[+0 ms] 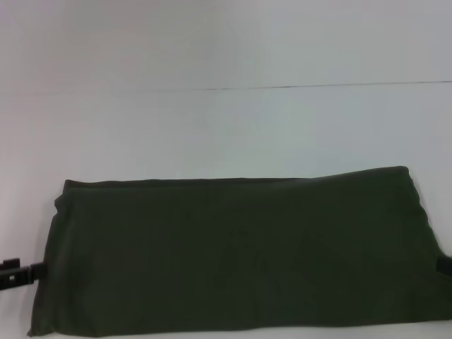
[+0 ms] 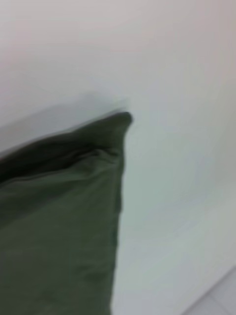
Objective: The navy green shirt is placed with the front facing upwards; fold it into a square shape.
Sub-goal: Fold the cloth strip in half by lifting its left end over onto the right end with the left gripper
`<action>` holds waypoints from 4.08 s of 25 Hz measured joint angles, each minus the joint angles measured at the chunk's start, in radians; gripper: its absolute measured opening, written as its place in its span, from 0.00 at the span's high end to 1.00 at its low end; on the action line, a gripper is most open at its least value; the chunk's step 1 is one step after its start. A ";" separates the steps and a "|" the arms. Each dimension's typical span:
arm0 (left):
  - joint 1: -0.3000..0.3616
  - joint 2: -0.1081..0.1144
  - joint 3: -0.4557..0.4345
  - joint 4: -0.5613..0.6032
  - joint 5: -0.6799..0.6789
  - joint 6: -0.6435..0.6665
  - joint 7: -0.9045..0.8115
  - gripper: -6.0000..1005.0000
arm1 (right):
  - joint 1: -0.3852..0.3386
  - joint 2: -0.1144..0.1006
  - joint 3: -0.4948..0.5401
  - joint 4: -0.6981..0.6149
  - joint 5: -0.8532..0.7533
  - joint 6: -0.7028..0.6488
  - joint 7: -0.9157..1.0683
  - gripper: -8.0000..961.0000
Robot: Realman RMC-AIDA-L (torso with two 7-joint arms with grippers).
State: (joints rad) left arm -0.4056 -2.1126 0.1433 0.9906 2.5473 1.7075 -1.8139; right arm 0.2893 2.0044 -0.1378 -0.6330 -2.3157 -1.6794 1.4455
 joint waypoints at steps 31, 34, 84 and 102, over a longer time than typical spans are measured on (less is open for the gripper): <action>-0.077 0.023 0.149 0.025 -0.006 -0.044 -0.443 0.08 | 0.184 0.043 -0.162 0.025 0.290 -0.035 -0.124 0.03; -0.075 0.017 0.182 0.020 -0.006 -0.084 -0.462 0.08 | 0.190 0.045 -0.176 0.040 0.290 -0.019 -0.124 0.03; -0.096 -0.001 0.280 -0.042 0.033 -0.161 -0.505 0.08 | 0.195 0.066 -0.210 0.067 0.296 0.023 -0.137 0.13; -0.116 0.000 0.315 -0.074 0.041 -0.127 -0.525 0.14 | 0.195 0.066 -0.211 0.067 0.297 0.032 -0.137 0.13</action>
State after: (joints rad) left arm -0.5219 -2.1127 0.4587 0.9165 2.5879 1.5802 -2.3387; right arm 0.4847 2.0707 -0.3487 -0.5660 -2.0185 -1.6473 1.3084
